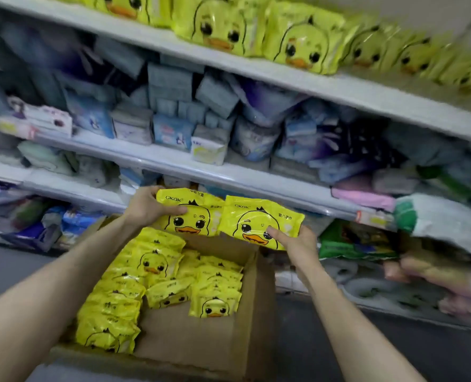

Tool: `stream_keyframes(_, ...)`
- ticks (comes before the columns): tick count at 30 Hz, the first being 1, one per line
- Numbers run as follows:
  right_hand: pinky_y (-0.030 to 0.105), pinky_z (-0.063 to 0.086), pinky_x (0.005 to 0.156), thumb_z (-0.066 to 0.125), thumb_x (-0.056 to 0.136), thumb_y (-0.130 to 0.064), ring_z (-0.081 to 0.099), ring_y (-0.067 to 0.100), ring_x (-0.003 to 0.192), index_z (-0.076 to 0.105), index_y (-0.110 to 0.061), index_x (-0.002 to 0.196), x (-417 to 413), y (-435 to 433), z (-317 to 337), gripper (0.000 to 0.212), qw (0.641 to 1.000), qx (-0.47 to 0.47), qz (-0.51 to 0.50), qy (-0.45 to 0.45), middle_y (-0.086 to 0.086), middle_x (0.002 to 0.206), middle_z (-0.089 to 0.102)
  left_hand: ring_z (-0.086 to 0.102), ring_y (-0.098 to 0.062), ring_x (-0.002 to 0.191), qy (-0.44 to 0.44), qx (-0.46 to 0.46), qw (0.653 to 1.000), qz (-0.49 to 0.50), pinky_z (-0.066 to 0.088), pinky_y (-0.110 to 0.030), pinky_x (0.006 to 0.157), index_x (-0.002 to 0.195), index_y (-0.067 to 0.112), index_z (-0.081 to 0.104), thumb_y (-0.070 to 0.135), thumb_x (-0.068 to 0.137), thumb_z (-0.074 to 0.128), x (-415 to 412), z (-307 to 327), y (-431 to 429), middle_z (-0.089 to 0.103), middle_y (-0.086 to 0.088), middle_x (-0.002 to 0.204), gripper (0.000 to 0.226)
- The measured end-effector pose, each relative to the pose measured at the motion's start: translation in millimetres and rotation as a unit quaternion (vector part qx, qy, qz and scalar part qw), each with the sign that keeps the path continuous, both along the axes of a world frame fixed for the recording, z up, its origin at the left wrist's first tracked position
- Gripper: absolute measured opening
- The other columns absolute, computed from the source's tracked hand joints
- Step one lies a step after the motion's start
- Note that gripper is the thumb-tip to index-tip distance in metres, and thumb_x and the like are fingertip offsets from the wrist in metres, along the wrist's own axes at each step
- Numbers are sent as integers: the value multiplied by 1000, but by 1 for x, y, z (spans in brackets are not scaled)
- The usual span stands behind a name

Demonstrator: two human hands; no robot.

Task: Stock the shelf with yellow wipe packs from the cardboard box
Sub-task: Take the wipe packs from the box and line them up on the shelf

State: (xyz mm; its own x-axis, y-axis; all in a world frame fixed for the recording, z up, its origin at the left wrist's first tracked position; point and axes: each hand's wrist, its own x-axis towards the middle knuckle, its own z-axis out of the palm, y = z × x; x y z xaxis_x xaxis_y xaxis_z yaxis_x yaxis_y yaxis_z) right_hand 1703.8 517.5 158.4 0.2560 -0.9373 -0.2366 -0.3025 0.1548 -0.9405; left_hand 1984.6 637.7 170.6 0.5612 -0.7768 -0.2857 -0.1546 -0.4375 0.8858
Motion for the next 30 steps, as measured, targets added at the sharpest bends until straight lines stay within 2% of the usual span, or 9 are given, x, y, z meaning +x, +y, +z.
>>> stream_keyframes(2,14,48,63,79,73,-11,63,0,67,66,-15,95,-12,-6,40,25,999,-36,-10,-11,-4,84,69,62,1,52,-26,-26,999,-16,51,-14,52,89,10,67,15,62,86,-6,46,-12,70,-4,79,34)
stream_keyframes(4,12,48,62,79,73,-10,63,2,70,66,-14,98,-26,-11,82,28,997,-70,-27,-30,-3,87,70,68,-17,68,-52,-58,997,-31,57,-31,69,80,13,66,17,58,88,-15,93,-23,72,-1,73,31)
stream_keyframes(6,8,47,57,77,74,-7,64,5,71,67,-14,94,-41,-15,120,24,992,-106,-42,-48,-4,84,69,65,-21,69,-65,-84,993,-49,53,-31,65,75,7,64,16,56,89,-24,136,-34,70,3,62,33)
stream_keyframes(9,25,57,70,79,73,-10,68,17,83,68,-16,93,-63,-23,162,23,988,-128,-59,-70,-1,91,72,67,-24,75,-78,-121,987,-75,53,-35,72,91,-2,65,30,48,89,-40,189,-47,73,-15,83,58)
stream_keyframes(11,40,58,74,79,72,-10,68,21,85,67,-19,87,-76,-29,189,21,984,-141,-77,-82,-2,89,72,66,-22,90,-96,-156,979,-89,51,-39,88,106,5,66,40,43,87,-54,218,-56,71,-8,100,75)
stream_keyframes(13,30,56,69,80,71,-9,65,17,78,66,-20,82,-88,-39,211,21,975,-182,-96,-84,-5,82,70,58,-19,98,-102,-183,974,-83,43,-31,89,119,7,60,32,54,88,-68,240,-68,63,-3,108,75)
stream_keyframes(17,16,49,60,78,73,-10,62,8,73,62,-21,81,-112,-60,248,21,964,-228,-95,-95,-7,82,67,49,-27,121,-138,-212,964,-79,39,-32,93,124,10,56,27,64,85,-94,271,-93,58,-7,125,69)
stream_keyframes(22,34,52,81,82,70,-18,66,20,85,64,-19,85,-138,-109,271,23,958,-249,-102,-102,-1,89,70,50,-21,109,-167,-198,963,-71,38,-33,90,138,4,43,28,61,85,-114,287,-125,56,-14,127,91)
stream_keyframes(30,28,41,66,78,76,-22,54,20,82,54,-14,83,-142,-208,286,26,962,-248,-64,-91,0,84,59,45,-25,128,-197,-172,965,-36,36,-33,99,135,4,47,35,56,86,-148,276,-187,47,-10,141,93)
